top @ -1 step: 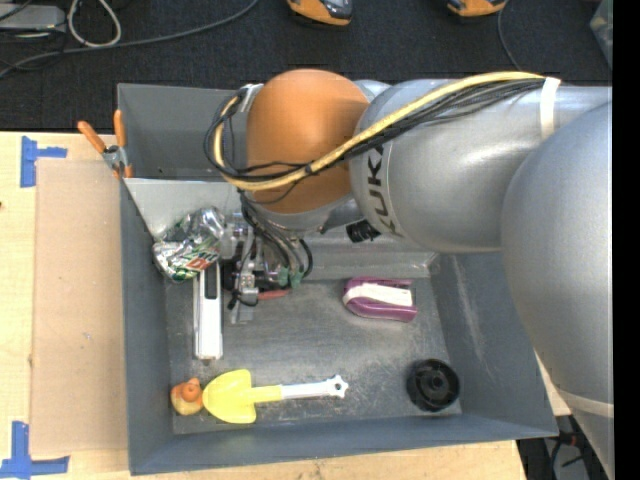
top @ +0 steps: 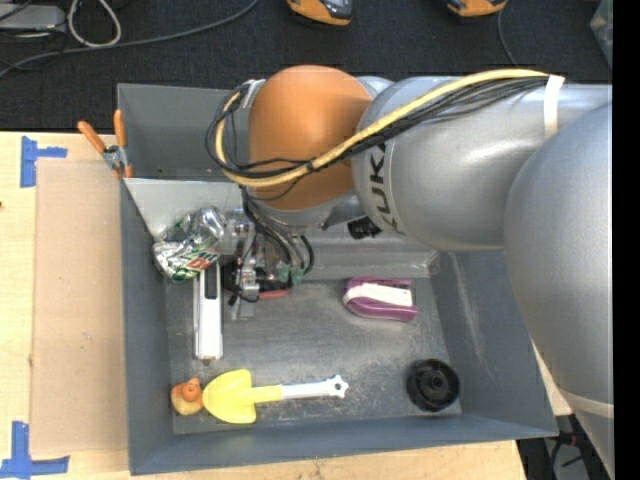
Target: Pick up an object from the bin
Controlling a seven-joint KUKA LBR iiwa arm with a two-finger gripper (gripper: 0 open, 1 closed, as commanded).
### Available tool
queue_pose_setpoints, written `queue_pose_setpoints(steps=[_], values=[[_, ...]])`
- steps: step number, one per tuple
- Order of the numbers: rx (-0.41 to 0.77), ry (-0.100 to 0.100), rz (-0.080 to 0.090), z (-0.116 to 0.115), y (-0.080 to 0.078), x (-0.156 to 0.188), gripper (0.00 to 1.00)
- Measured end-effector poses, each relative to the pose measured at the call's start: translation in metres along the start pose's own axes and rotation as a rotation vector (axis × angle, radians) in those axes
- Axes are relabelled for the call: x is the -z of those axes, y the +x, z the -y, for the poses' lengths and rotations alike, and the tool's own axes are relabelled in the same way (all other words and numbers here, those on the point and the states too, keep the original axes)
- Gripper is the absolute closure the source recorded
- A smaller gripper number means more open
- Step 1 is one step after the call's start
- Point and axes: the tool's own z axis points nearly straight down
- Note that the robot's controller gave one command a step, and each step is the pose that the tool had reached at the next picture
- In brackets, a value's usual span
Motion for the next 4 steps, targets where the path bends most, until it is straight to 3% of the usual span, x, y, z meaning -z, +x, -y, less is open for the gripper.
queue_pose_setpoints(steps=[1, 2, 3, 4], values=[[-0.027, 0.002, 0.000, -0.012, 0.004, 0.003, 0.00], [0.207, 0.001, -0.002, 0.001, 0.014, 0.018, 0.00], [0.621, -0.001, 0.001, -0.024, 0.016, -0.002, 0.00], [0.405, 0.000, 0.000, -0.016, 0.046, 0.022, 0.00]])
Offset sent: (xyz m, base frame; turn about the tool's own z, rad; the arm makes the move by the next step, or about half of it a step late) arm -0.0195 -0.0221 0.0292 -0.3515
